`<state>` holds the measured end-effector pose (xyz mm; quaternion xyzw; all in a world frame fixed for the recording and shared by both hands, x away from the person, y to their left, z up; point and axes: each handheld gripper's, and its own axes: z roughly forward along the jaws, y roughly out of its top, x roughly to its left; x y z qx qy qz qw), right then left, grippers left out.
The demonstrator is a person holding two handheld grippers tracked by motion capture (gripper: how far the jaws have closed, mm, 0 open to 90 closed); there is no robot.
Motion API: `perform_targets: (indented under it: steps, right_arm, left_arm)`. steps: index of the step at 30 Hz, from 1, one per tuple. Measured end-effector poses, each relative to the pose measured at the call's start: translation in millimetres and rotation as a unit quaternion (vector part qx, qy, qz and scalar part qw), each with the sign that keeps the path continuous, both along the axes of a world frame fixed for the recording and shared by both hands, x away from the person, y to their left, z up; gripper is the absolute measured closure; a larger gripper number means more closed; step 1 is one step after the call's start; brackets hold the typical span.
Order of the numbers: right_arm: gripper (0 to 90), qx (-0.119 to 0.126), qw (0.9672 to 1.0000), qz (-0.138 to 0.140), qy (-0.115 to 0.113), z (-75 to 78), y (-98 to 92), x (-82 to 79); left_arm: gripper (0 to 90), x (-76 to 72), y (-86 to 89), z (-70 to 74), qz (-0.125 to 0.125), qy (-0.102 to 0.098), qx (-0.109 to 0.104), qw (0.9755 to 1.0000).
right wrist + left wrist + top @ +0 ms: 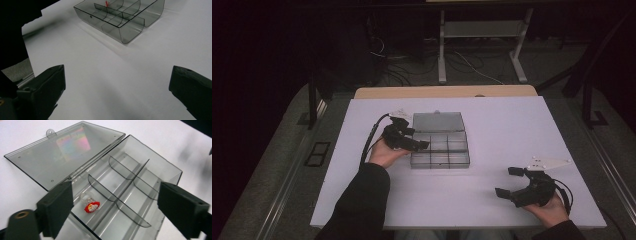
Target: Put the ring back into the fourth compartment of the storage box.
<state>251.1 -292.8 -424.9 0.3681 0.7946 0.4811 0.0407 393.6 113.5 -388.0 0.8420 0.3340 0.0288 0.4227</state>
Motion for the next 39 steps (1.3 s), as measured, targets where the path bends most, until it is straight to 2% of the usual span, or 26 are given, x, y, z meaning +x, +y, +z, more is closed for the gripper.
perform_targets:
  steps: [4, 8, 25, 39]
  right_arm:
    - [0.1, 0.001, 1.0000, 0.000, 0.000, 0.0, 0.0, 0.0]
    - [0.1, 0.001, 1.0000, -0.001, -0.001, 0.1, -0.3, -0.1]
    - [0.1, 0.001, 1.0000, -0.003, 0.000, 0.0, -0.6, -0.2]
    - [0.1, -0.001, 1.0000, -0.003, 0.000, -0.4, -0.6, 0.0]
  left_arm:
    - [0.0, -8.4, 1.5, 2.2, 0.005, -0.003, 0.006, 1.0000]
    - [0.0, -19.1, 5.6, 3.9, 0.011, -0.017, -0.001, 0.9998]
    - [0.0, -65.4, 24.3, 3.7, 0.008, -0.035, -0.021, 0.9991]
    - [0.0, -100.9, 42.8, -10.1, 0.015, -0.040, -0.033, 0.9985]
